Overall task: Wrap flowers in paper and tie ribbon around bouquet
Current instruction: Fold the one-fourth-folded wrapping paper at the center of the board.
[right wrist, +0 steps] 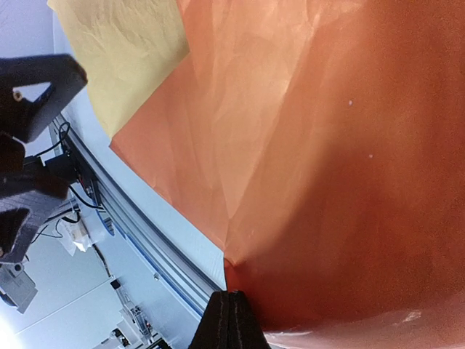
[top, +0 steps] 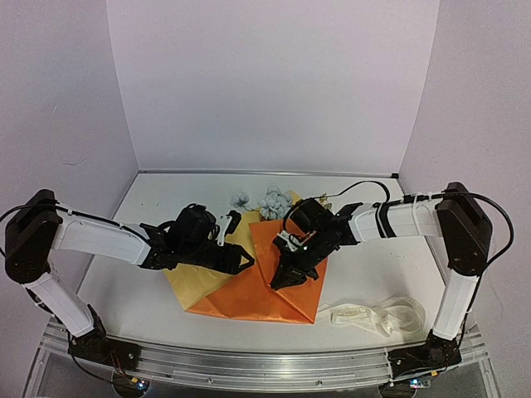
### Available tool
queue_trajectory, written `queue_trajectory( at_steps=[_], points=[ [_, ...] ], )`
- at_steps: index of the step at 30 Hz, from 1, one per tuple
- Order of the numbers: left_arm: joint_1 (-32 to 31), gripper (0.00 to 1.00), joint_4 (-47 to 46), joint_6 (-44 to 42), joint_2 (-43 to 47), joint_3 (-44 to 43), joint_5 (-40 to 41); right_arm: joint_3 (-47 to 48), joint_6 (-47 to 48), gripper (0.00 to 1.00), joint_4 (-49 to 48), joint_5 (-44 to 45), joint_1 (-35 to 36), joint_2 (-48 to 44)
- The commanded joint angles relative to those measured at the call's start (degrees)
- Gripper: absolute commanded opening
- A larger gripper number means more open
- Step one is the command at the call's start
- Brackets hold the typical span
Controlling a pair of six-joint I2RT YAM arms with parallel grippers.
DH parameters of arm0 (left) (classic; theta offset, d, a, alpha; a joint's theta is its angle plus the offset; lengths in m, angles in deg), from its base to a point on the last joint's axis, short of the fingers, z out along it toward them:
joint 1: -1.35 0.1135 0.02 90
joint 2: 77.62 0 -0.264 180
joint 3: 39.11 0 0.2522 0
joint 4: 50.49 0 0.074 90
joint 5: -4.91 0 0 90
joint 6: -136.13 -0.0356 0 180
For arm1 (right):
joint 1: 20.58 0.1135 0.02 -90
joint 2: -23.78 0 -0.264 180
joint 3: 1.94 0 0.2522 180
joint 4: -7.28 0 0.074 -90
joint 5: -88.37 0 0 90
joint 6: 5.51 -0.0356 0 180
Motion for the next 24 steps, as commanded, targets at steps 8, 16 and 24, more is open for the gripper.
queue_trajectory(
  at_steps=[8, 16, 24],
  points=[
    [1.93, 0.54, -7.01, -1.1, -9.27, -6.83, -8.31, -1.71, -0.54, 0.0, -1.17, -1.02, 0.73, -4.17],
    [3.16, 0.51, -9.59, -0.04, -12.56, -8.29, -10.47, -2.59, -0.17, 0.0, -1.17, -0.43, 0.89, -5.14],
    [3.95, 0.2, -12.99, 0.83, -13.3, -7.62, -13.31, -2.7, 0.33, 0.0, -1.01, -0.42, 0.93, -5.6]
  ],
)
